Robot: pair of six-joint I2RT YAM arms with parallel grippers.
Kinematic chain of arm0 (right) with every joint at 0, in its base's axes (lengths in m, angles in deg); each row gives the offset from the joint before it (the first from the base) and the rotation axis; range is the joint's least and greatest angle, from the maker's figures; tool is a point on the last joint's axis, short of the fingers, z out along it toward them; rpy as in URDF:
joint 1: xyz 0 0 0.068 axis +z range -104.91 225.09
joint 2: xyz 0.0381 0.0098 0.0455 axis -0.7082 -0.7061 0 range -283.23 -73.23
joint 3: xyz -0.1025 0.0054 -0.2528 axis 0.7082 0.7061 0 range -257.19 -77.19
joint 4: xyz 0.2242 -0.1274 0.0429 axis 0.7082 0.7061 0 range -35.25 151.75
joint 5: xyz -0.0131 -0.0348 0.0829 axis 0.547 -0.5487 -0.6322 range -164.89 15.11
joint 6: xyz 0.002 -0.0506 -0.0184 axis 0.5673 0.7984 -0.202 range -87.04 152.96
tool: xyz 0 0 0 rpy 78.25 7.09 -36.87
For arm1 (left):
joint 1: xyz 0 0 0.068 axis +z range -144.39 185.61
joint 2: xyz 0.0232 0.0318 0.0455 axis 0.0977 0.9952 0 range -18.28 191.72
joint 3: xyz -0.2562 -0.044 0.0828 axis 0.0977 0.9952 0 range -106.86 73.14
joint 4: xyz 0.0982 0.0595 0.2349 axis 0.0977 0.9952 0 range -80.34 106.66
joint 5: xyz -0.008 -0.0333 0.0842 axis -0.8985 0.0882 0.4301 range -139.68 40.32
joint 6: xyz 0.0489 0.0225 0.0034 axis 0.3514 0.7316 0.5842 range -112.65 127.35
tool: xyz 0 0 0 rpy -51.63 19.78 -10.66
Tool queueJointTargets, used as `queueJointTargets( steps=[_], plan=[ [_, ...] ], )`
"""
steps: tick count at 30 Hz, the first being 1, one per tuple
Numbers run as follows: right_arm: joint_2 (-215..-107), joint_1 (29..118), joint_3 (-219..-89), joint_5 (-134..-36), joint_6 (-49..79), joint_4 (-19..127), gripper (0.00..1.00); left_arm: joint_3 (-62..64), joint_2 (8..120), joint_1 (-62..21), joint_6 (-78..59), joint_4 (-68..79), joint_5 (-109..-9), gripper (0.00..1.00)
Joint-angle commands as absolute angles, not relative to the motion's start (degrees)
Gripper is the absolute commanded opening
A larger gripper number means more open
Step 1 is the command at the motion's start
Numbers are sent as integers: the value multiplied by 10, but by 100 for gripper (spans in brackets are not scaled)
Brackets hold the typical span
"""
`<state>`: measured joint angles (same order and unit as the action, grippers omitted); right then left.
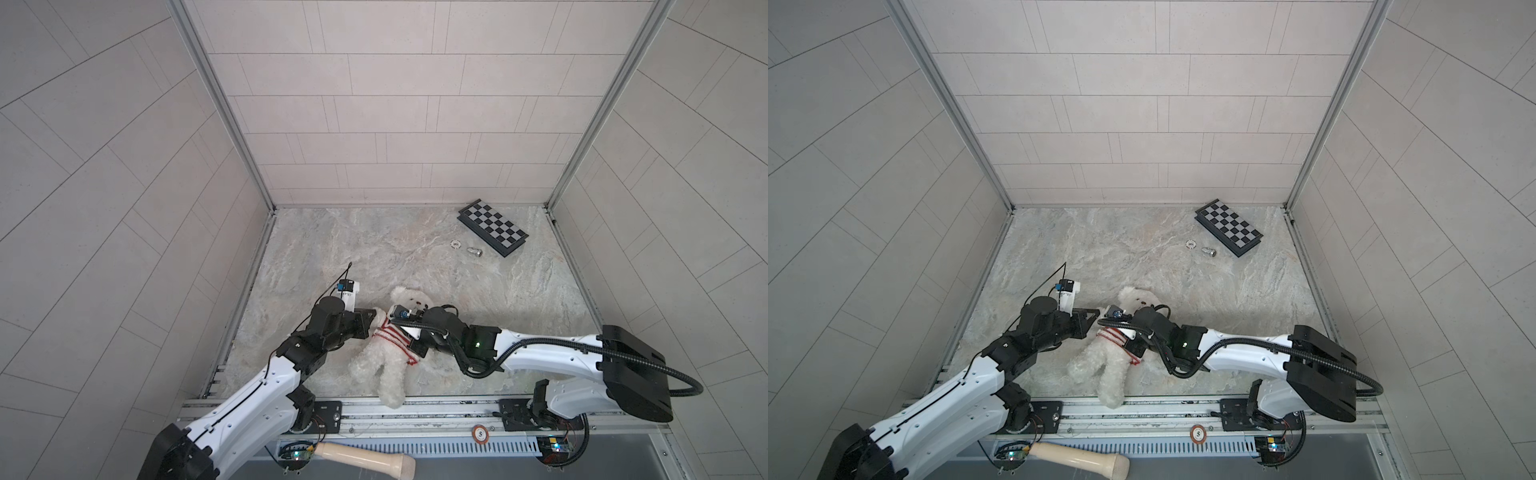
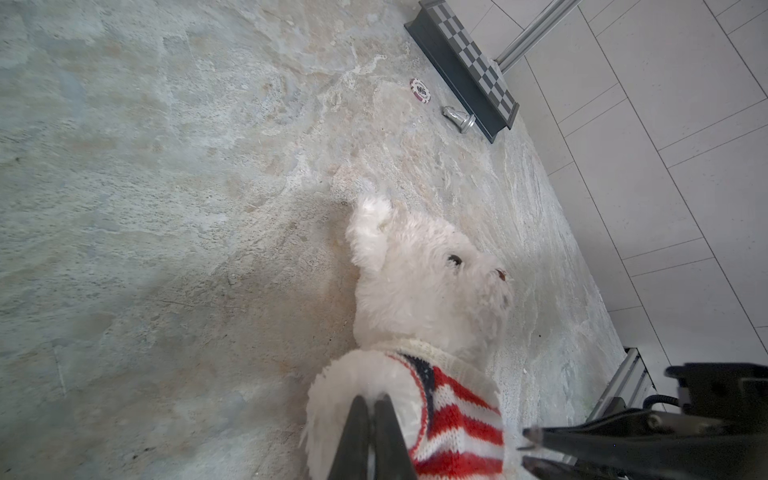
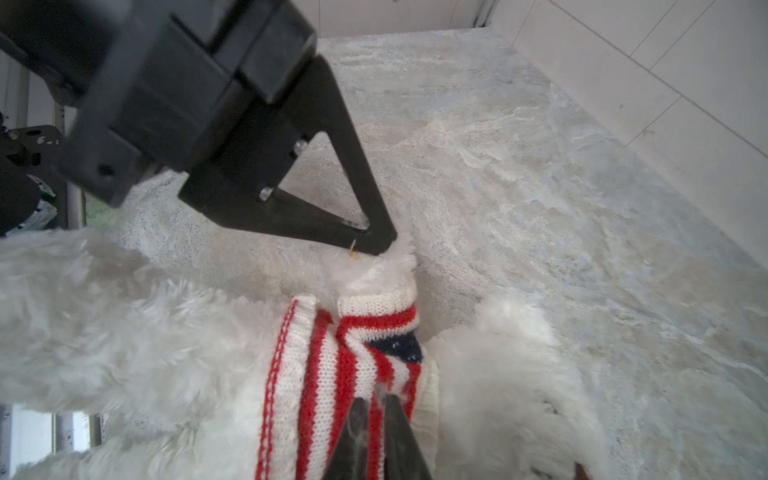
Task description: Dress the teddy bear
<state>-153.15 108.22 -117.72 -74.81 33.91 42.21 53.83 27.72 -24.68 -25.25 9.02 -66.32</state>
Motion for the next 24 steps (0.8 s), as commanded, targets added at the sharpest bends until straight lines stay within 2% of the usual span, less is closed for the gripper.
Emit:
queueJointTargets(
  steps=[1, 11, 14, 18, 24],
  plan=[
    [-1550, 1084, -1179, -801, 323, 402, 12, 545, 271, -244, -252, 75, -663, 0],
    [-1556, 1084, -1147, -828, 303, 432, 9, 543, 256, -244, -249, 95, -656, 0],
    [-1517, 1084, -1150, -809, 317, 459, 8, 544, 259, -244, -250, 92, -655, 0],
    [-1423, 1074, -1130, -726, 289, 456, 11, 545, 257, -244, -250, 95, -654, 0],
    [-1414, 1052, -1081, -760, 249, 437, 11, 546, 259, -244, -251, 91, -654, 0]
  ],
)
